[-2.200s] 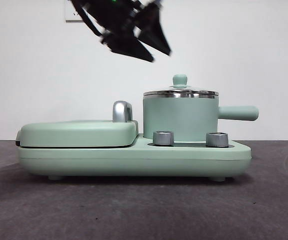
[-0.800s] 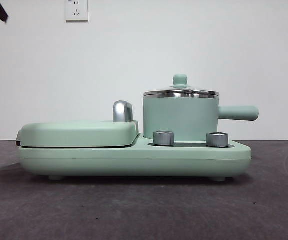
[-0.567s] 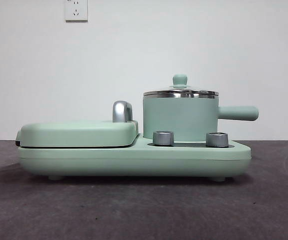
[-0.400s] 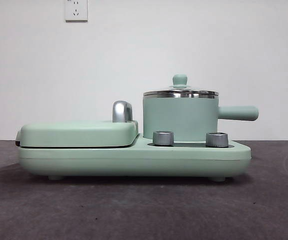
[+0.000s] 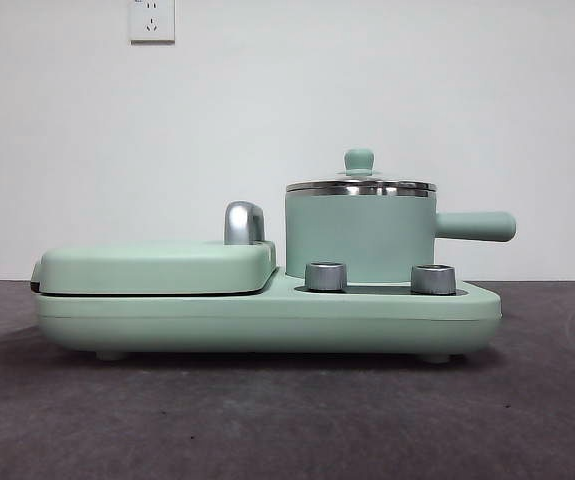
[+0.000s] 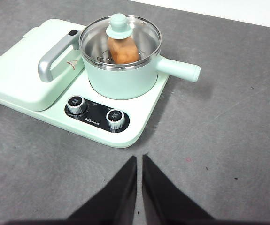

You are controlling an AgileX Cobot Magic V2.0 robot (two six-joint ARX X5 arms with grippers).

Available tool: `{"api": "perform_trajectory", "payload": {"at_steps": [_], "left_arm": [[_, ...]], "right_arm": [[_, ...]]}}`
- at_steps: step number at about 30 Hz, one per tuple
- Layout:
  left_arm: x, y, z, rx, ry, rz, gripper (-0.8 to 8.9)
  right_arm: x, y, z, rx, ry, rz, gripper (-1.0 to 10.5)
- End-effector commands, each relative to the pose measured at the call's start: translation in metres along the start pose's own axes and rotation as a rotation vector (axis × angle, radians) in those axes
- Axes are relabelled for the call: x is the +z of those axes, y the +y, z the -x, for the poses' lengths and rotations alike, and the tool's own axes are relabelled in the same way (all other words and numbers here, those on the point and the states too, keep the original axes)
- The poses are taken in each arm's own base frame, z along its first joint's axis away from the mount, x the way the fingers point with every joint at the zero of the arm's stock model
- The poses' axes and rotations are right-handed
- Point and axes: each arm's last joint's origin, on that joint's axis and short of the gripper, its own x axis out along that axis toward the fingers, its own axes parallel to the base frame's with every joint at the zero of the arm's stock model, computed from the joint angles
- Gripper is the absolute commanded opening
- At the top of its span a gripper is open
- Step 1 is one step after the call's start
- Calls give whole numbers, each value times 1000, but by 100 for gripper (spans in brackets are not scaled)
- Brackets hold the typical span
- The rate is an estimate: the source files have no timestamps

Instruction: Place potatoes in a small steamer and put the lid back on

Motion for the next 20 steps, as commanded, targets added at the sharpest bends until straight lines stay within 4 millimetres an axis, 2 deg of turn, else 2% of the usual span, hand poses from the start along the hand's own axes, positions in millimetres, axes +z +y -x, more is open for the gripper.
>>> {"api": "perform_trajectory", "payload": {"at_steps": [1, 6, 9, 15, 20], "left_arm": [[2, -1, 1, -6, -13, -2, 6], [-2, 2, 3, 61, -44, -87, 6], [-16, 14, -2, 168, -133, -131, 6], [-63, 45, -16, 401, -337, -114, 6], [-101, 62, -27, 453, -364, -96, 6]], "right_arm": [[3, 0, 1, 3, -15, -2, 15], [3, 0, 1, 3, -16, -2, 15], [3, 0, 1, 3, -16, -2, 15], [3, 0, 1, 3, -16, -2, 15], [3, 0, 1, 3, -17, -2, 15]]}}
